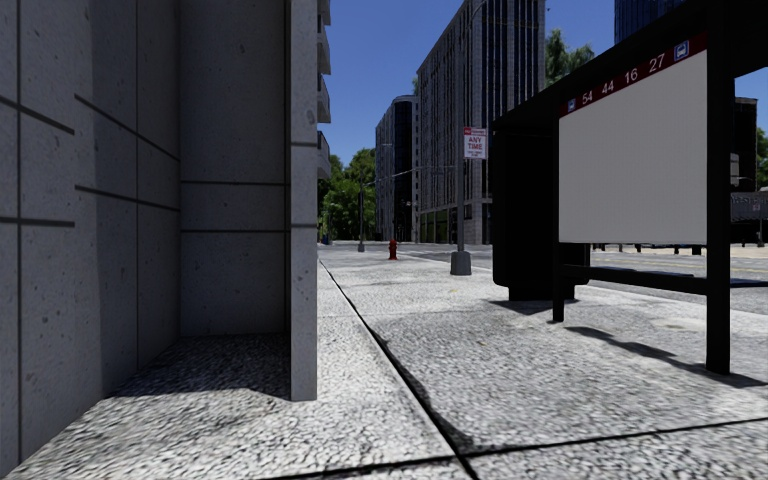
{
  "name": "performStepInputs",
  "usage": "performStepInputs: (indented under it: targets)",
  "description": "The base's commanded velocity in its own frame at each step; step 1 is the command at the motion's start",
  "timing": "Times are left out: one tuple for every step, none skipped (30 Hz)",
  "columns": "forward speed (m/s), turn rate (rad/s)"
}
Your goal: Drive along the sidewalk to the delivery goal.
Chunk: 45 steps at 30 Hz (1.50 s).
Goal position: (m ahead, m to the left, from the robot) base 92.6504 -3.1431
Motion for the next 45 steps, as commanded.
performStepInputs:
  targets:
    - [0.00, 0.00]
    - [0.00, 0.00]
    - [0.00, 0.00]
    - [0.00, 0.00]
    - [0.00, 0.00]
    - [0.00, 0.00]
    - [0.00, 0.00]
    - [0.00, 0.00]
    - [0.00, 0.00]
    - [0.00, 0.00]
    - [0.00, 0.00]
    - [0.00, 0.00]
    - [0.00, 0.00]
    - [0.00, 0.00]
    - [0.00, 0.00]
    - [0.00, 0.00]
    - [0.00, 0.00]
    - [0.00, 0.00]
    - [0.00, 0.00]
    - [0.00, 0.00]
    - [0.00, 0.00]
    - [0.00, 0.00]
    - [0.00, 0.00]
    - [0.00, 0.00]
    - [0.00, 0.00]
    - [0.00, 0.00]
    - [0.73, -0.14]
    - [1.00, -0.25]
    - [1.12, -0.45]
    - [1.15, -0.59]
    - [1.15, -0.59]
    - [1.16, -0.64]
    - [1.16, -0.64]
    - [1.16, -0.64]
    - [1.16, -0.64]
    - [1.16, -0.63]
    - [1.16, -0.62]
    - [1.16, -0.62]
    - [1.16, -0.62]
    - [1.16, -0.62]
    - [1.16, -0.62]
    - [1.16, -0.62]
    - [1.16, -0.60]
    - [1.16, -0.58]
    - [1.16, -0.58]
